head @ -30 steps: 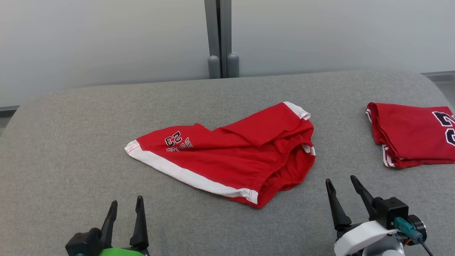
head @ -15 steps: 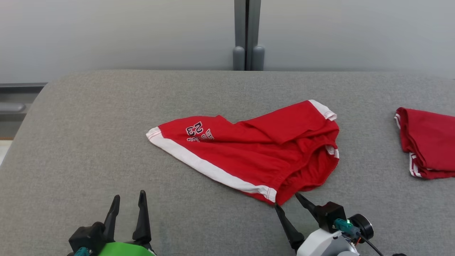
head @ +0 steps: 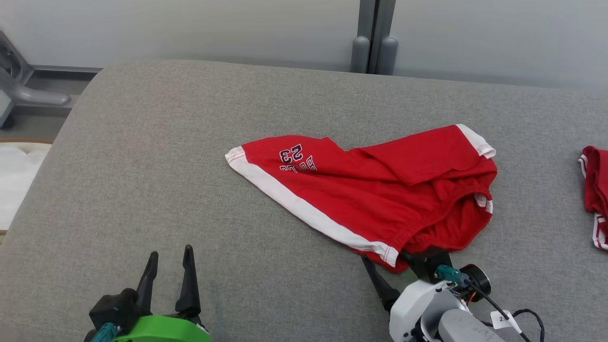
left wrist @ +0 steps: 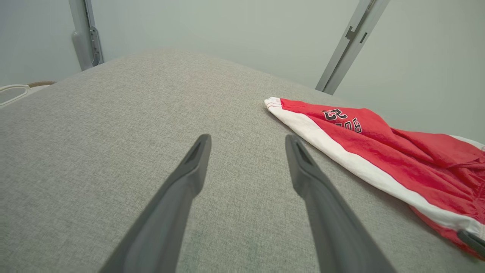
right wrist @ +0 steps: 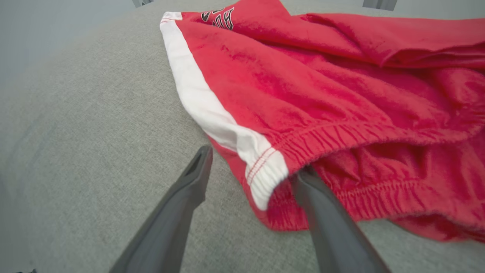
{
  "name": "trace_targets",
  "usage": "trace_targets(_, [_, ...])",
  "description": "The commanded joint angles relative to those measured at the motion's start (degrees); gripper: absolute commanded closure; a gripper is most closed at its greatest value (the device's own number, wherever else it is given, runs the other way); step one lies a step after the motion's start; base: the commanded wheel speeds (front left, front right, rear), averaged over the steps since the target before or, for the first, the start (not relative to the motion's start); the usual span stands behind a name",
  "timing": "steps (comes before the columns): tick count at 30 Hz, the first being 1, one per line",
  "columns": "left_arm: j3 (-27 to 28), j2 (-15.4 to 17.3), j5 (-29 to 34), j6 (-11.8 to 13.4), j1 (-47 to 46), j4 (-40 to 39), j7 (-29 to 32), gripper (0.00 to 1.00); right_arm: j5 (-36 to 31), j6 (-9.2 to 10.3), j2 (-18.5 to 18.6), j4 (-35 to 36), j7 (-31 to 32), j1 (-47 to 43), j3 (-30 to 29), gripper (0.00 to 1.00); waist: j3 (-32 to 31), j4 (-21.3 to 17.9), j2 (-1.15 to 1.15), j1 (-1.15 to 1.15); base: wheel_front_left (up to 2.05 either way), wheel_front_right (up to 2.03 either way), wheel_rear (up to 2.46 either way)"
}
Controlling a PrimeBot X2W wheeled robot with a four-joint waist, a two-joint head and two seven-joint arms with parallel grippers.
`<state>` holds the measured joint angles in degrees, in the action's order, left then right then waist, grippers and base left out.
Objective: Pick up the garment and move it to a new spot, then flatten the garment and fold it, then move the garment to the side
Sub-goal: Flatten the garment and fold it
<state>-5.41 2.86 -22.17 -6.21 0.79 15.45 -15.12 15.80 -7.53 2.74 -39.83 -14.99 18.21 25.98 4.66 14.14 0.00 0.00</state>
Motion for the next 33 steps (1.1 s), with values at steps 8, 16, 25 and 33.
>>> trace_targets(8, [0.3, 0.1, -0.2, 0.4, -1.1, 0.0, 0.0, 0.00, 2.0, 0.09, 0.3, 0.5, -0.3, 1.9, 0.7, 1.00, 1.2, -1.0, 0.00, 0.00, 0.00, 0.00, 0.00])
trace_targets(16, [-1.7, 0.6, 1.1, -0.7, -5.7, 4.1, 0.0, 0.00, -6.3, 0.09, 0.3, 3.4, -0.3, -0.7, -7.5, 1.00, 1.3, -6.2, 0.00, 0.00, 0.00, 0.00, 0.00])
trace_targets(25, [-8.2, 4.4, 0.8, -1.3, -13.5, 15.2, 2.8, 0.00, -11.1, 0.09, 0.3, 4.3, -0.3, -1.8, -13.5, 1.00, 2.4, -9.2, 0.00, 0.00, 0.00, 0.00, 0.00])
trace_targets(33, [-18.2, 7.4, -4.3, -1.3, -19.8, 23.1, 3.2, 0.00, -10.5, 0.09, 0.3, 4.8, -0.3, -0.5, -12.3, 1.00, 3.6, -10.7, 0.00, 0.00, 0.00, 0.00, 0.00])
